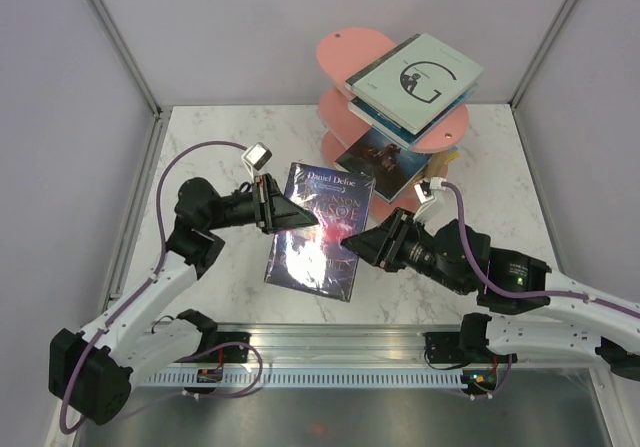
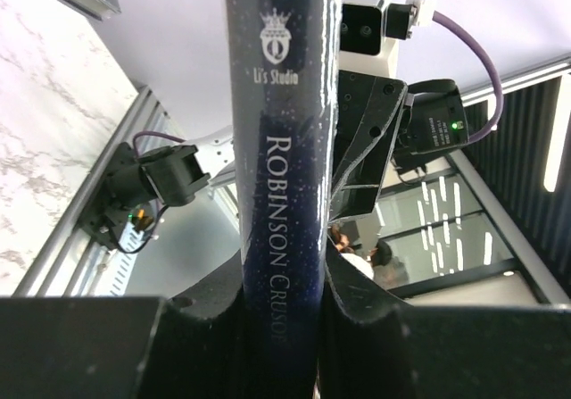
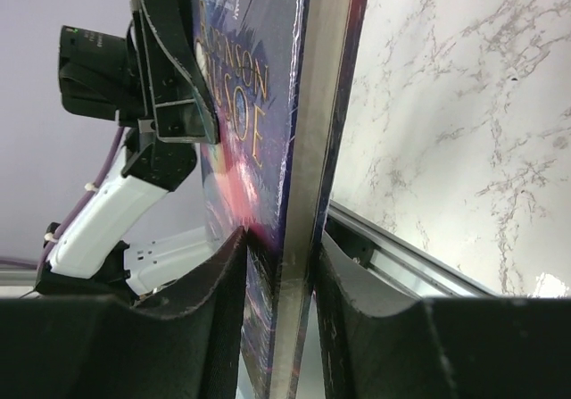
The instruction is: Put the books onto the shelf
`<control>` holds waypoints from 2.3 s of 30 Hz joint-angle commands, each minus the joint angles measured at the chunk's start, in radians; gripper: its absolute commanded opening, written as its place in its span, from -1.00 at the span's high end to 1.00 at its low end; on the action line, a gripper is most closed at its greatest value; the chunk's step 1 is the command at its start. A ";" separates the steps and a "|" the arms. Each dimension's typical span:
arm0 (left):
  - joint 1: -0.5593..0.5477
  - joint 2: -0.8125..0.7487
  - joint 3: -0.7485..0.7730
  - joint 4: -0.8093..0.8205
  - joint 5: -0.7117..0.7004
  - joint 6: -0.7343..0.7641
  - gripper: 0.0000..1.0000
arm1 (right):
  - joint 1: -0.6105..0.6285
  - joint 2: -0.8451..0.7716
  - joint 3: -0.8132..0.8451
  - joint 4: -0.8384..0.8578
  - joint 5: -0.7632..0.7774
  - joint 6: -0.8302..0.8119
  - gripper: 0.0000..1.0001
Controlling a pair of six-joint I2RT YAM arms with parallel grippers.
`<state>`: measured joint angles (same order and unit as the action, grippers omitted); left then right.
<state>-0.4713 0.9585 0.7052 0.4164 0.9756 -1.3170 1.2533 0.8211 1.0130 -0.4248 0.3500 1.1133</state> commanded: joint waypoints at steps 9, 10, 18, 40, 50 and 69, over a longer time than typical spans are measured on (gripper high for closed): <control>-0.041 0.086 -0.107 0.329 0.057 -0.225 0.95 | 0.015 0.073 0.118 0.417 -0.114 -0.009 0.23; -0.043 0.086 -0.107 0.332 0.060 -0.228 0.95 | 0.015 0.082 0.119 0.417 -0.118 -0.007 0.23; -0.046 0.072 -0.116 0.332 0.072 -0.232 0.85 | 0.012 0.118 0.144 0.449 -0.131 -0.012 0.78; 0.161 -0.115 0.316 -0.913 -0.328 0.504 -0.95 | 0.012 0.131 0.712 -0.120 0.198 -0.199 1.00; 0.161 -0.104 0.329 -0.938 -0.344 0.522 -0.96 | -0.004 0.509 1.318 -0.348 0.382 -0.443 1.00; 0.163 -0.119 0.399 -1.002 -0.322 0.565 -0.95 | -1.045 0.610 1.170 -0.049 -0.589 0.014 1.00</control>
<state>-0.3149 0.8677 1.0637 -0.5762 0.6395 -0.8005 0.2481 1.5169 2.2143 -0.7479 -0.0097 0.9710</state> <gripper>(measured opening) 0.976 0.293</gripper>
